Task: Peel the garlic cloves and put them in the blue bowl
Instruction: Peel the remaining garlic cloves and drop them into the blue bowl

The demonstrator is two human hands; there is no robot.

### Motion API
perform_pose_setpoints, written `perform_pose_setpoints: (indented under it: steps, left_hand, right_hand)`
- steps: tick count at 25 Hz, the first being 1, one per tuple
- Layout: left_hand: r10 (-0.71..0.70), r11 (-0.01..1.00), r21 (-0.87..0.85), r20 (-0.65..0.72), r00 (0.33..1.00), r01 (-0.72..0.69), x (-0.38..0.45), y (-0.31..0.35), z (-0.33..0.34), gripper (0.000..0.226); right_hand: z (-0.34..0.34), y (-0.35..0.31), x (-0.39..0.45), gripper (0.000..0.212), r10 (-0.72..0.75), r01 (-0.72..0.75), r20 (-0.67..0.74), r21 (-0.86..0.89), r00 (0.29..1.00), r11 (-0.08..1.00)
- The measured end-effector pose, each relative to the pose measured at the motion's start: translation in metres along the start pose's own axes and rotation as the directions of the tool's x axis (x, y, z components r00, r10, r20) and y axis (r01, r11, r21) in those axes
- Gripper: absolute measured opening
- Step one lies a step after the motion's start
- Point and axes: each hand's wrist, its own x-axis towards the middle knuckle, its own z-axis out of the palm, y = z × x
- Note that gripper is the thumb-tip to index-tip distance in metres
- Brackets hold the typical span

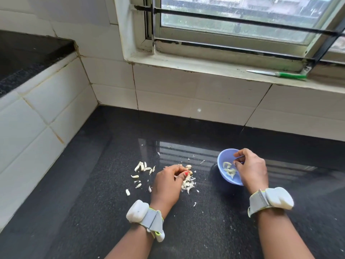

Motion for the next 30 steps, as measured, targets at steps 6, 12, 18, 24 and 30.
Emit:
perform_pose_setpoints:
  steps: [6,12,18,24,30]
  left_hand:
    - [0.002,0.998,-0.069,-0.136,0.991,-0.012,0.005,-0.011,-0.033,0.026]
    - [-0.109,0.993,-0.078,-0.383,0.917,0.086,0.005,-0.057,-0.096,0.019]
    - [-0.23,0.973,-0.113,-0.399,0.888,0.201,-0.004,-0.08,-0.109,0.022]
    - [-0.255,0.966,-0.137,-0.379,0.89,0.219,-0.003,-0.077,-0.099,0.018]
    - [-0.256,0.965,-0.154,-0.379,0.889,0.212,0.0,-0.075,-0.101,0.017]
  right_hand:
    - [-0.006,-0.024,-0.011,0.016,-0.075,0.082,-0.093,0.072,0.993,0.994]
    - [0.037,-0.088,-0.046,0.018,-0.486,0.462,0.098,0.196,0.868,0.865]
    - [0.094,-0.136,-0.083,0.027,-0.702,0.746,0.411,0.075,0.581,0.661]
    - [0.124,-0.16,-0.078,0.026,-0.797,0.885,0.406,-0.069,0.447,0.461]
    - [0.147,-0.173,-0.075,0.015,-0.868,0.95,0.394,-0.198,0.303,0.242]
